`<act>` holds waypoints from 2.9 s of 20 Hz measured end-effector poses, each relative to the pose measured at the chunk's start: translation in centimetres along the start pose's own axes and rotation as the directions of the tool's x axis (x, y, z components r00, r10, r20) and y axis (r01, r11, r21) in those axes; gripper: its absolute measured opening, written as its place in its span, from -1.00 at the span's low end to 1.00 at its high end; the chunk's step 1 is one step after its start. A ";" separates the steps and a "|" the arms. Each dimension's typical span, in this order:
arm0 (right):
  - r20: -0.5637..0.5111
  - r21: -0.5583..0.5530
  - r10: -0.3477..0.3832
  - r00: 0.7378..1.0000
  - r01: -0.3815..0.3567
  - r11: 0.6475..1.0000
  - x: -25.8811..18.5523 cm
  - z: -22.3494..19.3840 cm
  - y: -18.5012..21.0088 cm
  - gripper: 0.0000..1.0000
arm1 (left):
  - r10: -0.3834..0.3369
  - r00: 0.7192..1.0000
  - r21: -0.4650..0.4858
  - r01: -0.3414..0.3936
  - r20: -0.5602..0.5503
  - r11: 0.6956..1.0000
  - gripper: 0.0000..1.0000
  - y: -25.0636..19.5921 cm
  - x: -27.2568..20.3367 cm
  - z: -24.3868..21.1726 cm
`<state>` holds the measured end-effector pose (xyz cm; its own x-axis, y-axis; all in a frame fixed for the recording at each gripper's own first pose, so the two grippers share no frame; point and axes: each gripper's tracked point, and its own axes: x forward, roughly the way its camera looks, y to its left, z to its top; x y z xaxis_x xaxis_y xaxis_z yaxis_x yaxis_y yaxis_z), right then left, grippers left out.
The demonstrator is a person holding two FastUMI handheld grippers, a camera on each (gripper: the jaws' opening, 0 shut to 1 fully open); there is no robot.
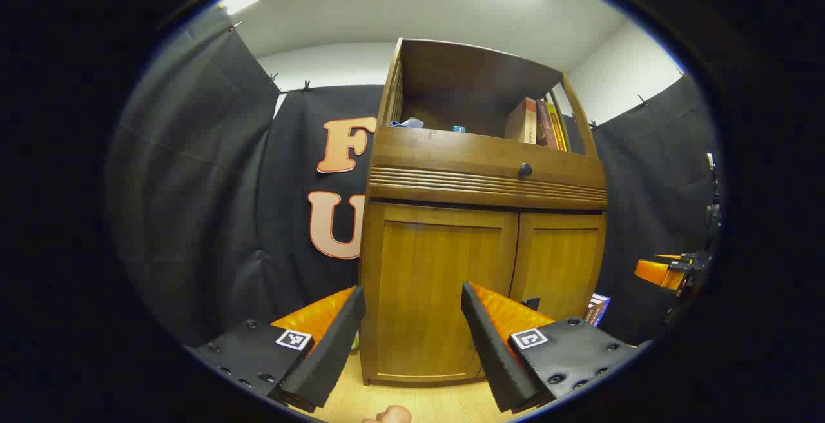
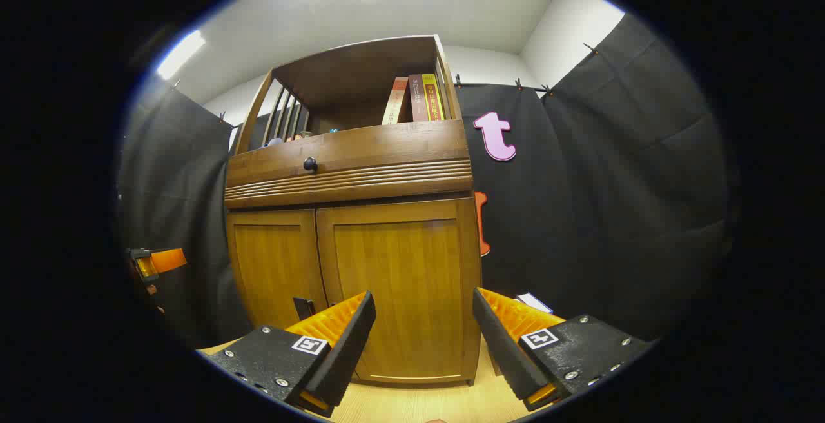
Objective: Open the right door of the double-door shoe cabinet with the right hand, and open the left door with the left hand.
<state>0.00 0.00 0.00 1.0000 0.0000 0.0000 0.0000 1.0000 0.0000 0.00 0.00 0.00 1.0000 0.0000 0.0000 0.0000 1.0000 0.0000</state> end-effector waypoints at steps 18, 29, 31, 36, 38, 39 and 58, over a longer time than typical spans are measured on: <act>-0.001 -0.016 0.001 1.000 -0.001 1.000 -0.5 0.4 0.1 0.87 | -0.011 1.000 0.021 0.011 0.007 1.000 0.90 -0.8 -0.6 0.6; -0.059 -0.008 0.044 0.997 -0.045 0.999 1.4 -4.3 4.0 0.87 | 0.007 1.000 0.040 -0.007 -0.002 0.999 0.90 0.5 -1.2 0.4; -0.086 -0.007 0.075 0.993 -0.076 0.997 2.1 -6.1 5.6 0.87 | 0.011 1.000 0.047 -0.011 -0.007 0.999 0.89 0.9 -1.2 0.3; -0.118 0.006 0.101 0.988 -0.101 0.995 5.0 -10.2 8.4 1.00 | 0.035 0.999 0.063 -0.034 -0.018 0.997 0.89 2.6 -1.3 -0.1; -0.123 0.005 0.097 0.988 -0.097 0.995 6.1 -11.5 9.1 0.87 | 0.050 0.999 0.066 -0.049 -0.018 0.997 0.90 3.4 -1.3 -0.2; -0.127 -0.003 0.096 0.987 -0.097 0.995 6.7 -12.2 9.6 0.87 | 0.057 0.998 0.066 -0.055 -0.021 0.996 0.90 3.7 -1.3 -0.3; -0.231 -0.021 0.105 0.967 -0.113 0.993 13.9 -19.4 13.7 0.37 | 0.071 0.997 0.064 -0.069 -0.039 0.996 0.96 6.2 0.0 -1.7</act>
<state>13.94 13.69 -19.41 0.9672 0.1051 -0.2314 -0.1130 0.9934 -0.0209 -0.02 6.22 -1.68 0.9967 0.0713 -0.0390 -0.0687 0.9956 0.0643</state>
